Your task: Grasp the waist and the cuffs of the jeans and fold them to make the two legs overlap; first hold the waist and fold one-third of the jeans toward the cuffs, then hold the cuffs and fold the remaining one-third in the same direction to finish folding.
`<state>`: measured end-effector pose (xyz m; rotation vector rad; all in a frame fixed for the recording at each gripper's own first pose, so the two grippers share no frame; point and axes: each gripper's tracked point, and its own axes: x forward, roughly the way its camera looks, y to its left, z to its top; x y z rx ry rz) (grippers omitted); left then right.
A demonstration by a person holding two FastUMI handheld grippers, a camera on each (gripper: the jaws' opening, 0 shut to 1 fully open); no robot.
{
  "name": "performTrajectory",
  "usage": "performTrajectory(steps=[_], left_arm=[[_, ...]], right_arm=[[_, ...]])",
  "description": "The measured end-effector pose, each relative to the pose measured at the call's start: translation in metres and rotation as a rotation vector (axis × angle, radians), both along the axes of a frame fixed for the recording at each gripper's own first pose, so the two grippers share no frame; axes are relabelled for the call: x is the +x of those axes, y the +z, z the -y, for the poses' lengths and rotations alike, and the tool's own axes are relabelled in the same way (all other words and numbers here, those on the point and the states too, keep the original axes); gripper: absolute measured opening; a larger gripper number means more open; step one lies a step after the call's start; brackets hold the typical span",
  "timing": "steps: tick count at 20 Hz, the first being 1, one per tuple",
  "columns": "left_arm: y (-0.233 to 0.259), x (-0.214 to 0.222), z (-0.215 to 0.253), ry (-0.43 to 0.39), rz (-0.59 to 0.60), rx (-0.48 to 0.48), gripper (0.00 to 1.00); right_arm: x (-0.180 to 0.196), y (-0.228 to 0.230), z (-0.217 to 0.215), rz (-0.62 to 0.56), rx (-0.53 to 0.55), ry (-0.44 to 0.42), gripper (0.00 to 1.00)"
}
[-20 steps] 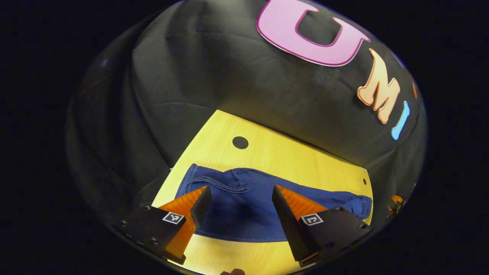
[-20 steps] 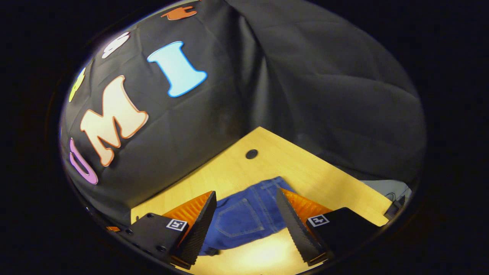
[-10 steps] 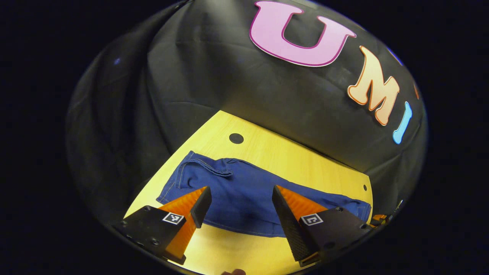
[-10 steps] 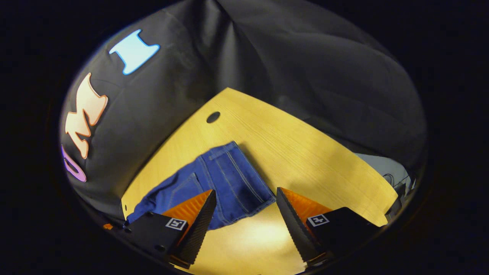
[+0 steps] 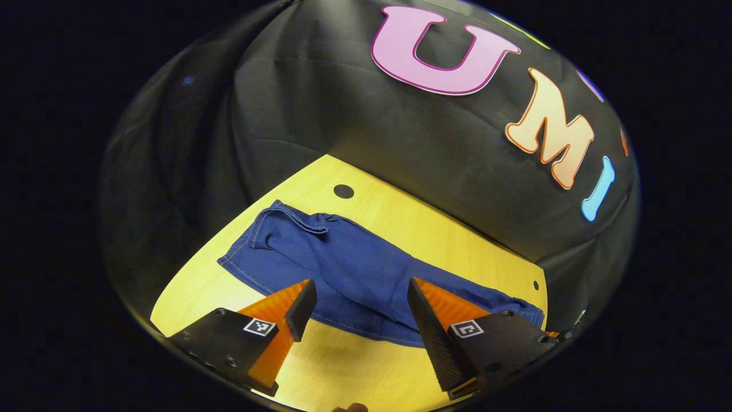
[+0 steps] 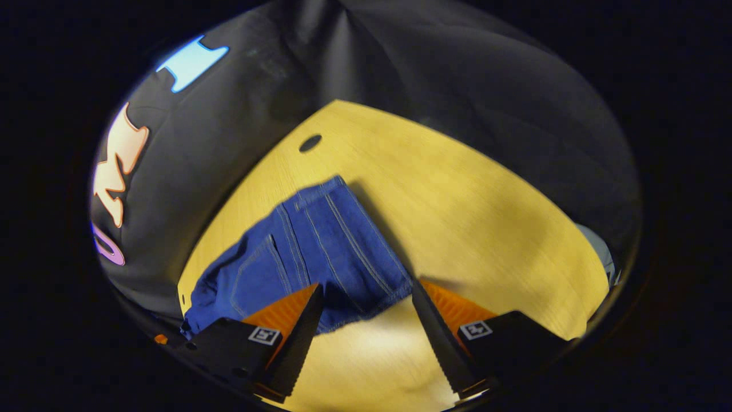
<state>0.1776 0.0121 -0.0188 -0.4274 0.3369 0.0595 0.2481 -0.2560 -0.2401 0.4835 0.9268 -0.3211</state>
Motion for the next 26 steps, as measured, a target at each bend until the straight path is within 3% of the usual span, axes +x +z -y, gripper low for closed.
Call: performTrajectory(steps=[4,5,6,9,11,16,23,26], left_arm=[[-0.001,-0.007,-0.001,0.001,0.017,-0.046,0.95],[-0.002,-0.007,-0.002,0.0,0.015,-0.058,0.95],[-0.003,-0.008,-0.003,0.0,0.015,-0.068,0.95],[-0.008,-0.009,-0.009,0.001,0.014,-0.085,0.95],[-0.011,-0.01,-0.013,0.004,0.01,-0.088,0.95],[-0.02,-0.008,-0.02,0.009,-0.006,-0.112,0.95],[-0.03,-0.006,-0.02,-0.004,-0.029,-0.118,0.95],[-0.034,-0.004,-0.019,-0.009,-0.039,-0.117,0.95]], right_arm=[[-0.007,-0.005,-0.019,-0.046,0.077,-0.009,0.95],[-0.009,-0.009,-0.03,-0.08,0.157,-0.013,0.89],[-0.013,-0.008,-0.041,-0.106,0.252,-0.026,0.89],[-0.007,-0.007,-0.035,-0.116,0.353,-0.109,0.91],[-0.005,-0.007,-0.033,-0.103,0.352,-0.144,0.89],[-0.01,-0.01,-0.036,-0.098,0.24,-0.073,0.88],[-0.007,-0.012,-0.035,-0.16,0.243,-0.17,0.88],[-0.004,-0.012,-0.034,-0.174,0.225,-0.26,0.88]])
